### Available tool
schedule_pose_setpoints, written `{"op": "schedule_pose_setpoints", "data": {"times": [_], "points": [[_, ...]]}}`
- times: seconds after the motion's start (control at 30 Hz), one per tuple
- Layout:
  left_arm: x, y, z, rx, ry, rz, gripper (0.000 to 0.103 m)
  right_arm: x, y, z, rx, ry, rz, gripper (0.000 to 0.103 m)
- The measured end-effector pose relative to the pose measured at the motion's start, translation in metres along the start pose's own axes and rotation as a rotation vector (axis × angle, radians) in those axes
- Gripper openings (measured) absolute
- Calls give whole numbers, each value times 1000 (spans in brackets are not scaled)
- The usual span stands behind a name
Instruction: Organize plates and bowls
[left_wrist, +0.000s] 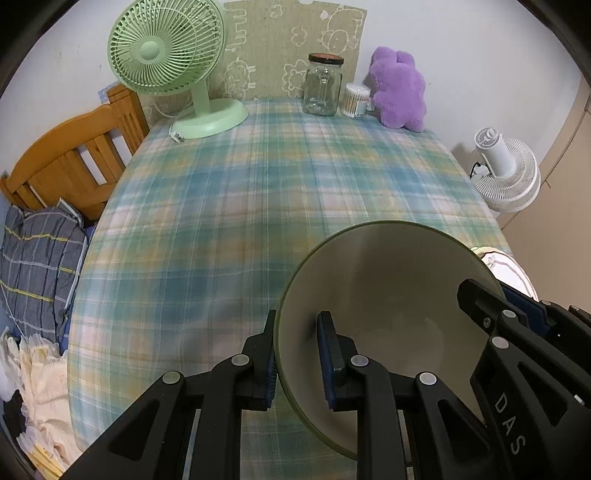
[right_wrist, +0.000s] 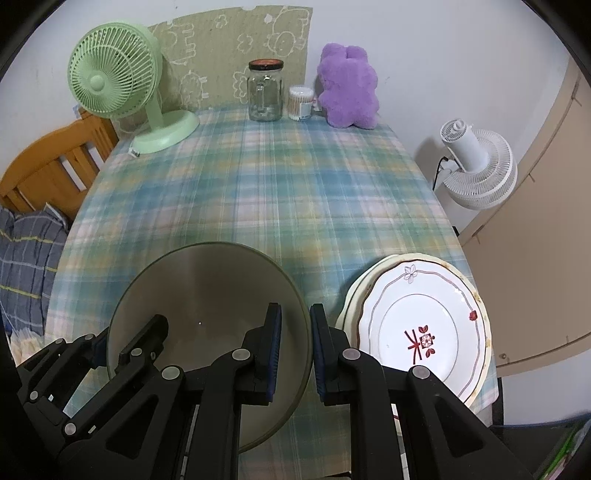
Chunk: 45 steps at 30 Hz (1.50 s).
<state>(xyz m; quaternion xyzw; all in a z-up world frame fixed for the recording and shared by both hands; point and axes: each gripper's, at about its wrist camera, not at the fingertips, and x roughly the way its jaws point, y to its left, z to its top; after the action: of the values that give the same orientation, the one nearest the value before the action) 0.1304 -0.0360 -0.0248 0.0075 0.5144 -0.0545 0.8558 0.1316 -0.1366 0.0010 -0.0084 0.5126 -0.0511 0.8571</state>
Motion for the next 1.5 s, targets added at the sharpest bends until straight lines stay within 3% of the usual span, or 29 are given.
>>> {"op": "schedule_pose_setpoints", "data": {"times": [0.37,0.7,0.87,1.0,1.07,1.17,1.23,1.3,1.37,1.5], "points": [[14,-12,2,47,29,19,17,16,-9,-2,29,36,1,19],[20,-22,-3,111,35,81,17,32,-18,-8,53,69,50,19],[21,-21,-2,102,36,73,17,36,-21,-10,68,75,75,19],[19,-16,-4,82,44,34,27,34,-22,-11,60,77,85,19],[17,-15,-5,72,45,15,40,32,-23,-11,50,85,89,19],[13,-13,-5,66,44,-15,49,27,-23,-10,32,89,85,19],[10,-10,-5,54,40,-37,61,23,-24,-9,32,82,95,31],[8,-8,-4,42,38,-52,65,18,-26,-10,49,62,100,71],[8,-7,-4,33,42,-54,73,14,-29,-11,70,36,96,74],[10,-5,-5,8,54,-70,79,24,-33,-10,86,74,118,74]]}}
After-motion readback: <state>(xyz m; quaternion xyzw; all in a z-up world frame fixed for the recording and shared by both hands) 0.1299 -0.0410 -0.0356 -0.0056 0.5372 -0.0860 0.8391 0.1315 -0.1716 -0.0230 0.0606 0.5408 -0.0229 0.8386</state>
